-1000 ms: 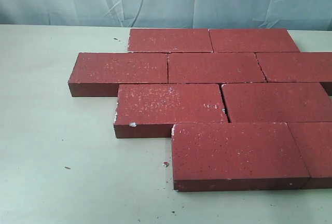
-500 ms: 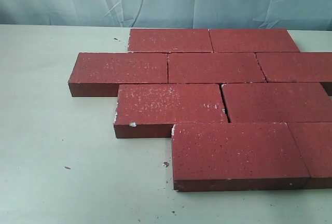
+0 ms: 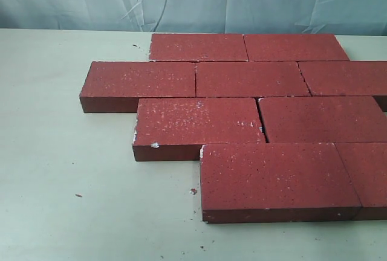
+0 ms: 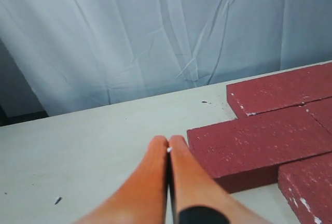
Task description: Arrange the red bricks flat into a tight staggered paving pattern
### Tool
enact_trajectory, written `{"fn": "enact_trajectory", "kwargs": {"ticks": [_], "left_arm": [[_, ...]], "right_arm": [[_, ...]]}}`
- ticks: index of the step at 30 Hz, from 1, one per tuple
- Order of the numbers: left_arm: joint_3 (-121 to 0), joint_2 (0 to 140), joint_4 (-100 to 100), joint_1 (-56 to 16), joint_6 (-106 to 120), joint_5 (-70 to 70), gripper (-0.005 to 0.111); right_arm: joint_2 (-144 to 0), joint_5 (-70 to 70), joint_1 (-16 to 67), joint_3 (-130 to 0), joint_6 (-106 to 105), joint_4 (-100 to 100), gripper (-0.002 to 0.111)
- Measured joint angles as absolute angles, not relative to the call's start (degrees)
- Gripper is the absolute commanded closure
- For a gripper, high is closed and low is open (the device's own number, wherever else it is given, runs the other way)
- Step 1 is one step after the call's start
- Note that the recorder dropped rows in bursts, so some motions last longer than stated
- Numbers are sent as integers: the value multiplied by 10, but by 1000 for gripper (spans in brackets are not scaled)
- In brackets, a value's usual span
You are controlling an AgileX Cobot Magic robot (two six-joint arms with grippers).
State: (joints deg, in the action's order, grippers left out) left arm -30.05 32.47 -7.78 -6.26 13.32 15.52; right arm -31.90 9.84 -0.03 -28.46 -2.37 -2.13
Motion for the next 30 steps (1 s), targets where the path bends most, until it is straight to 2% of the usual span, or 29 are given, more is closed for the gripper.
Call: {"fn": "enact_trajectory", "kwargs": {"ticks": [4, 14, 30], "left_arm": [[-269, 268, 11, -63, 59, 131, 107], [-188, 156, 69, -63, 0, 123, 107], [-62, 43, 46, -4, -13, 122, 107]], "right_arm": [[-319, 98, 0, -285, -24, -21, 109], [-319, 97, 0, -285, -24, -21, 109], [-319, 97, 0, -285, -24, -21, 109]]}}
